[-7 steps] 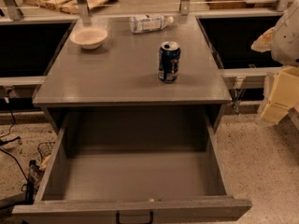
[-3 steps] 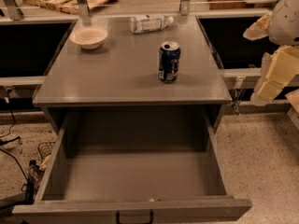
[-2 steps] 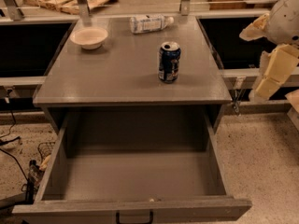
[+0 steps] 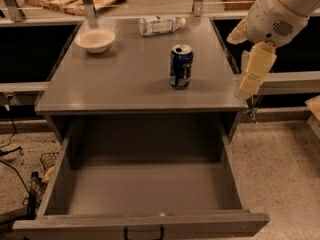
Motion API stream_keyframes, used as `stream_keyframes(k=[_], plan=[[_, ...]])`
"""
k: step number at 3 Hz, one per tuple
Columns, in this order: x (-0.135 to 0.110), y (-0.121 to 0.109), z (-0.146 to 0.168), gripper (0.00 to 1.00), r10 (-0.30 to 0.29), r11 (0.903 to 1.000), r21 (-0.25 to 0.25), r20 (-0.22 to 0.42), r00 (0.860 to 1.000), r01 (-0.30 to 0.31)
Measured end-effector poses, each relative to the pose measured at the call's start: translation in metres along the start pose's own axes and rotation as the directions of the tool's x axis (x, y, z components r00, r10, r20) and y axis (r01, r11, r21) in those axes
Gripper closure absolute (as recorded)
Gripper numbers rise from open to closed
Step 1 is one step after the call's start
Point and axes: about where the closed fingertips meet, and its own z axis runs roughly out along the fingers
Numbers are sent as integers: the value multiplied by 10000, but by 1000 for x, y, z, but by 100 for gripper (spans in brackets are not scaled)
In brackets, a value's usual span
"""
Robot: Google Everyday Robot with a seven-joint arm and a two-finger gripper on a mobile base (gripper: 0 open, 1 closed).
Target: Place pepsi can into top drawer
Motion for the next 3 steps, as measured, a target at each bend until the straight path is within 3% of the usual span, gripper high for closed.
stream_keyframes(k=[1, 2, 3], plan=[[0, -1, -2, 0, -7, 9999, 130, 127, 9999, 5], [-8, -23, 6, 0, 162, 9999, -25, 1455, 9892, -160], [-23, -44, 15, 0, 156, 9995, -293, 2719, 9622, -80]])
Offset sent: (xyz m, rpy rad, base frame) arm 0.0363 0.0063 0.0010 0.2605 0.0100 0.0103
